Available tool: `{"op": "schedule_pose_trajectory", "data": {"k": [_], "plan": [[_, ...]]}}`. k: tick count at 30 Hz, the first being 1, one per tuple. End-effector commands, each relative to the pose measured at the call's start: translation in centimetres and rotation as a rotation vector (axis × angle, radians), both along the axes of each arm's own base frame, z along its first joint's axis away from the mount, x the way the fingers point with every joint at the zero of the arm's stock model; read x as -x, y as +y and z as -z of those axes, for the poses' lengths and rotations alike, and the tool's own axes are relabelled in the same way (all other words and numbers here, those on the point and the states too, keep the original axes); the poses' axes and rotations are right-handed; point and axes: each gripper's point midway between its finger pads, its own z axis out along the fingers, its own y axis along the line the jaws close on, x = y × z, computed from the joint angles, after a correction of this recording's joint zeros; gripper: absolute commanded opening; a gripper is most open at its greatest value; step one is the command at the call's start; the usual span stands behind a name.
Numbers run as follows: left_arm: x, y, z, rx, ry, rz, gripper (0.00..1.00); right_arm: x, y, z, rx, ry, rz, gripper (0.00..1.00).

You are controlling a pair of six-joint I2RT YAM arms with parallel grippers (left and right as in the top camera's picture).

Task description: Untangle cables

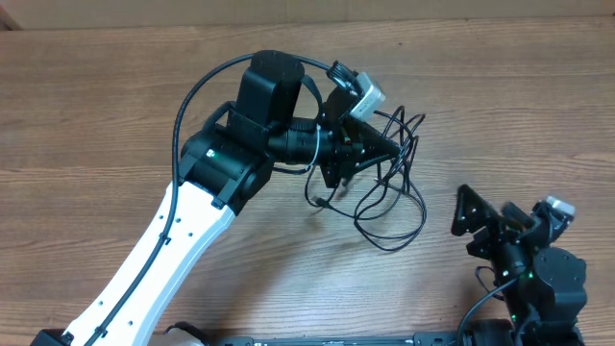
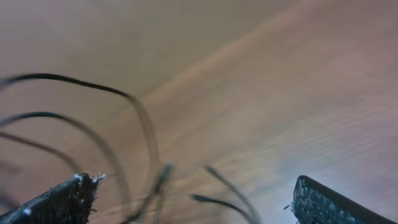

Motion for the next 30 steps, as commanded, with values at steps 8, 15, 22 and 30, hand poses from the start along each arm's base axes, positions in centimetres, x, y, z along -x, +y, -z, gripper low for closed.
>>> {"op": "schedule_pose_trajectory", "data": {"k": [8, 15, 22, 30], "plan": [[1.9, 0.1, -2.4, 0.065, -0.028, 0.09, 0.04, 0.7, 5.4, -4.0, -0.09, -0.144, -0.313, 1.0], [3.1, -0.7, -2.2, 0.061, -0.037, 0.132, 0.04, 0.9, 6.2, -4.7, -0.095, -0.171, -0.363, 1.0], [4.8, -1.0, -0.6, 0.016, -0.095, 0.206, 0.04, 1.0, 6.3, -4.6, -0.037, -0.181, -0.383, 1.0], [5.8, -1.2, 0.1, -0.005, -0.089, 0.238, 0.04, 1.4, 7.6, -6.9, -0.025, -0.287, -0.472, 1.0]]}}
